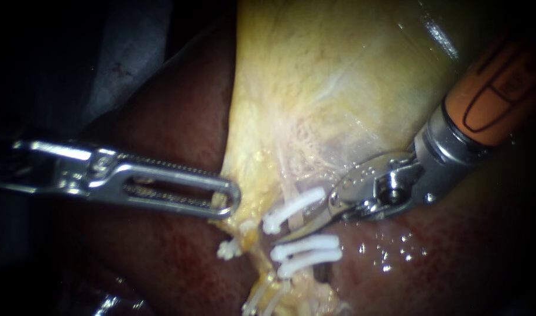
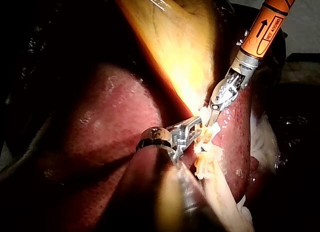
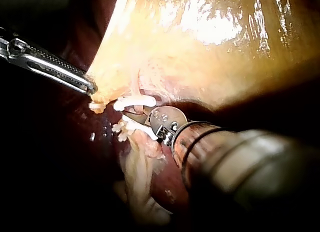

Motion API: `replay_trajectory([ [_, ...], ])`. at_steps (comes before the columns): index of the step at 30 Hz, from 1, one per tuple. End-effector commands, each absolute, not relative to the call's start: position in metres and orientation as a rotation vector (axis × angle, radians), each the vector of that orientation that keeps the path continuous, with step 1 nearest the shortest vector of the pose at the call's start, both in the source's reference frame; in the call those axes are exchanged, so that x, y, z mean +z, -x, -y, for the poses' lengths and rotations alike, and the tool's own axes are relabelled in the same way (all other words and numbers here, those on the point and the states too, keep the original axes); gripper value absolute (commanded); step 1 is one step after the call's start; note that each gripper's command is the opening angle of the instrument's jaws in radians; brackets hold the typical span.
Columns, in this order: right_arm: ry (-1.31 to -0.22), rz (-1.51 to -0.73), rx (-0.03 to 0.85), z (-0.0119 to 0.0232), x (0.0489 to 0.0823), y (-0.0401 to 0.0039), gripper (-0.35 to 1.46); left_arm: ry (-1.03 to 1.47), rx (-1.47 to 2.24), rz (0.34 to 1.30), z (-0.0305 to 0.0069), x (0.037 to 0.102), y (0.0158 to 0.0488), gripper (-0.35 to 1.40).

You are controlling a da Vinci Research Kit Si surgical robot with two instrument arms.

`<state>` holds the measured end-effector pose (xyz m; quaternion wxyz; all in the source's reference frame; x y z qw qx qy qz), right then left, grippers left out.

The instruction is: Go to the cutting position right tube

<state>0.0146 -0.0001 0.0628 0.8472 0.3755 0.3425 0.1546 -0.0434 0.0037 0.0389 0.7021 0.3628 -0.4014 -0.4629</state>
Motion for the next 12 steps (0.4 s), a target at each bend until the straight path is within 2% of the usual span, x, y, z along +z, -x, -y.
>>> replay_trajectory([
  [1, -0.791, -0.723, 0.325, 0.0001, 0.0628, -0.0146, 0.17, -0.808, -1.03, 0.893, -0.0037, 0.0389, 0.0434, -0.35],
  [12, -0.792, -0.723, 0.323, 0.0001, 0.0628, -0.0146, 0.17, -0.808, -1.03, 0.893, -0.0037, 0.0389, 0.0434, -0.35],
])
